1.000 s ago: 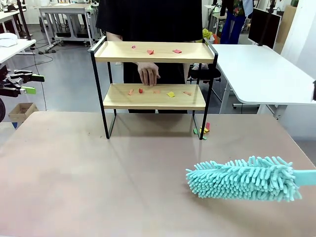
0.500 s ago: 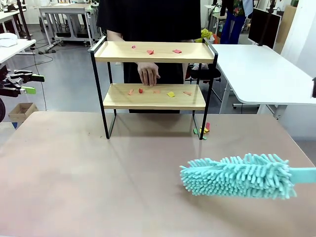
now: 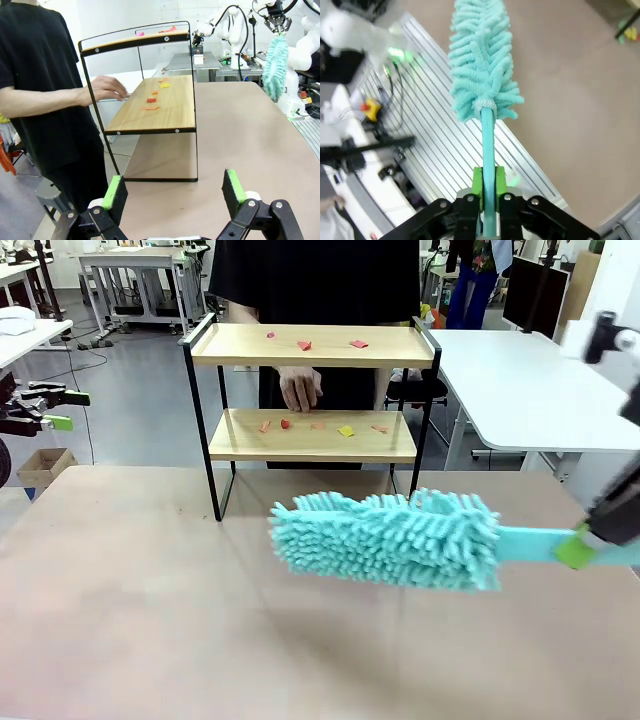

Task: Clean the shelf.
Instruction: Clean the specific section of the Shelf indicated by the human with the Duster.

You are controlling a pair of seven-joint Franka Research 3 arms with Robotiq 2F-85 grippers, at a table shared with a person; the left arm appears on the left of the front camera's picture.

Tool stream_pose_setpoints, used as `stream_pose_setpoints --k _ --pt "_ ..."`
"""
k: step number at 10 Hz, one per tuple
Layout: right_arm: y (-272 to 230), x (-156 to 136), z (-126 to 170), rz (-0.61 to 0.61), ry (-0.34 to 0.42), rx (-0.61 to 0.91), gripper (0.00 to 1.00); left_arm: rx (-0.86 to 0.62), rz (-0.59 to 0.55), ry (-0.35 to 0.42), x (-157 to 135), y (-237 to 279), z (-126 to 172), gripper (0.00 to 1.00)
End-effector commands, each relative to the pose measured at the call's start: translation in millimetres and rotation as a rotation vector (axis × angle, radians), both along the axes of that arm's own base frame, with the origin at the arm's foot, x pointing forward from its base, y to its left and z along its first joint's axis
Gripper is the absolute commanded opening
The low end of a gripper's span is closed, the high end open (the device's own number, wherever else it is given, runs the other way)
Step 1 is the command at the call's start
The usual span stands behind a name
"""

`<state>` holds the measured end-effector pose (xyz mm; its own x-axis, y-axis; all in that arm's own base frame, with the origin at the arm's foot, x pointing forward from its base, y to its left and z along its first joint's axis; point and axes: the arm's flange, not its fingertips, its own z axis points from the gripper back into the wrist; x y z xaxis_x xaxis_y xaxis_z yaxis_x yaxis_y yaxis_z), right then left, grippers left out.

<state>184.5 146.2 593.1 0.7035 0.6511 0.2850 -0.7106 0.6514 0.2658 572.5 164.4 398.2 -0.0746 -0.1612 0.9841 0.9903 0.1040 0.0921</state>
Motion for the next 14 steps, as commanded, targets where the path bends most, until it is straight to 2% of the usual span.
stream_pose_setpoints --k 1,6,7,8,11,12,14 --pt "52 18 -2 -0.149 -0.032 0.077 0.13 0.001 0.001 -0.001 -2 0 2 1.00" --pt "131 53 -15 -0.341 -0.130 0.173 0.13 0.001 0.001 -0.001 -2 0 2 1.00" --pt "136 56 -14 -0.372 -0.078 0.162 0.13 0.001 0.001 -0.001 -2 0 2 1.00" --pt "114 48 -16 -0.299 -0.113 0.126 0.13 0.001 0.001 -0.001 -2 0 2 1.00" --pt "114 48 -16 -0.299 -0.113 0.126 0.13 0.001 0.001 -0.001 -2 0 2 1.00" --pt "121 52 -17 -0.304 -0.107 0.125 0.13 0.001 0.001 -0.001 -2 0 2 1.00" --pt "152 69 -23 -0.347 -0.160 0.182 0.13 0.001 0.001 -0.001 -2 0 2 1.00"
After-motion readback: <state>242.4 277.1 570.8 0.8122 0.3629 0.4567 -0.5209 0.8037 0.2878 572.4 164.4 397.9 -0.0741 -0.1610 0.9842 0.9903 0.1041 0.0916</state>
